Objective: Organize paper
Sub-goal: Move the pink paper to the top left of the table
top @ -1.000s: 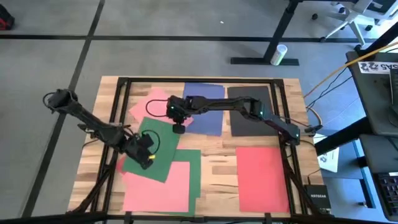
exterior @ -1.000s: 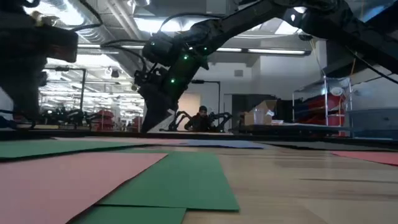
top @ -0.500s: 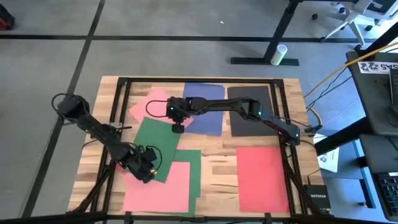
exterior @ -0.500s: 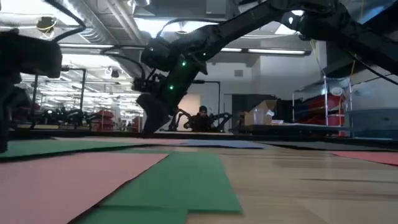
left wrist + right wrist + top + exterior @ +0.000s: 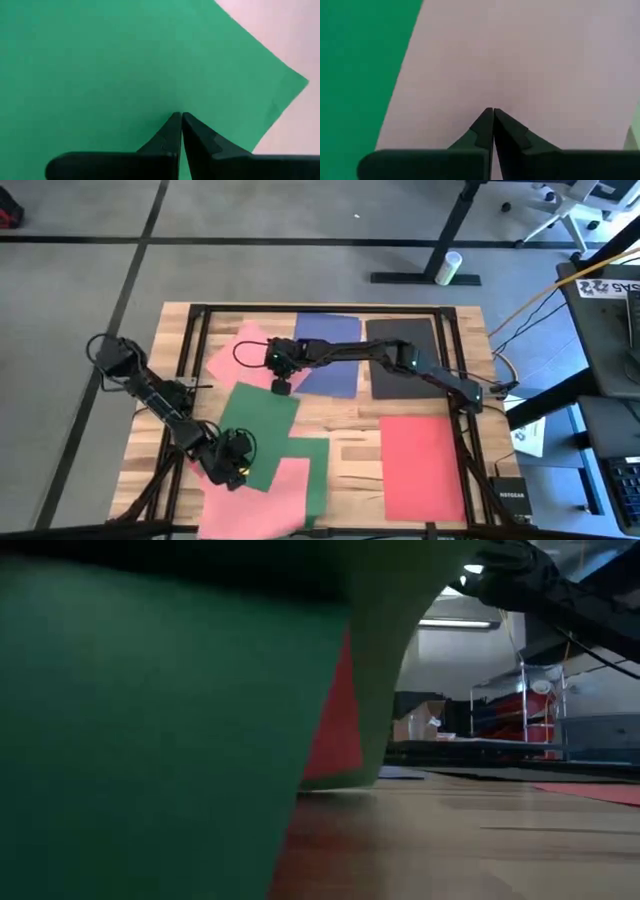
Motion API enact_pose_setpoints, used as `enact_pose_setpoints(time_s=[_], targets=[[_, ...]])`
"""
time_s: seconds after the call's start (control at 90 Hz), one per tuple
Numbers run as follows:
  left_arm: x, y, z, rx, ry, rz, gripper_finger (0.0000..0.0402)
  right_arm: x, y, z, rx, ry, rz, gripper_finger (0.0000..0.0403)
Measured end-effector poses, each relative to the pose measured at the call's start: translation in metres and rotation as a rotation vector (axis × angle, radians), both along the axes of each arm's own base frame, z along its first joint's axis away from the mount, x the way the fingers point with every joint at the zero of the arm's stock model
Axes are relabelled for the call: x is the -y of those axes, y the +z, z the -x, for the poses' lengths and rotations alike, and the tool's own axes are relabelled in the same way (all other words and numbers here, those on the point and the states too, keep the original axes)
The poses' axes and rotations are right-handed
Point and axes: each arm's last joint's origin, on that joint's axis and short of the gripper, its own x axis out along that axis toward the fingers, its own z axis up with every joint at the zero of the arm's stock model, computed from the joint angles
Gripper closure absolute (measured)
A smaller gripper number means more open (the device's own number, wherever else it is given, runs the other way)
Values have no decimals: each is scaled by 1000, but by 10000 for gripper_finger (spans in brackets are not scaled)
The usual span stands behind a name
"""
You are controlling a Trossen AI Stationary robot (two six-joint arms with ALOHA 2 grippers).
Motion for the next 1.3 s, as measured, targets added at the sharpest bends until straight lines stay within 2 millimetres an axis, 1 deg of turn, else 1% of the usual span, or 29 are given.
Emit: enact_pose_setpoints(time_s=[0.211, 0.356, 0.456, 0.556, 0.656, 0.789, 0.878, 0.967, 1.056, 1.178, 1.3], targets=[[0, 0, 1, 0, -2, -3, 401, 5, 1, -1, 34, -85, -37, 403], [0, 0, 1, -3, -2, -5, 401, 5, 2, -2, 35, -88, -19, 403], [0, 0, 1, -4, -4, -6, 401, 4, 14, -7, 71, -57, -13, 403], [0, -1, 1, -4, -10, -9, 401, 0, 31, -15, 172, 15, -30, 403], [0, -1, 1, -4, -11, -10, 401, -2, 37, -20, 257, 81, -74, 403], [0, -1, 1, -5, -11, -10, 401, -2, 34, -24, 302, 99, -80, 403], [0, -1, 1, -5, -11, -9, 401, -1, 25, -25, 285, 96, -83, 403], [0, -1, 1, -6, -11, -10, 401, 0, 12, -25, 249, 76, -77, 403], [0, -1, 1, -6, -11, -10, 401, 2, 4, -23, 213, 46, -63, 403], [0, -1, 1, -5, -19, -14, 401, 6, -3, -20, 165, -25, -53, 403], [0, -1, 1, -7, -23, -11, 401, 15, -9, -17, 132, -96, -58, 403]])
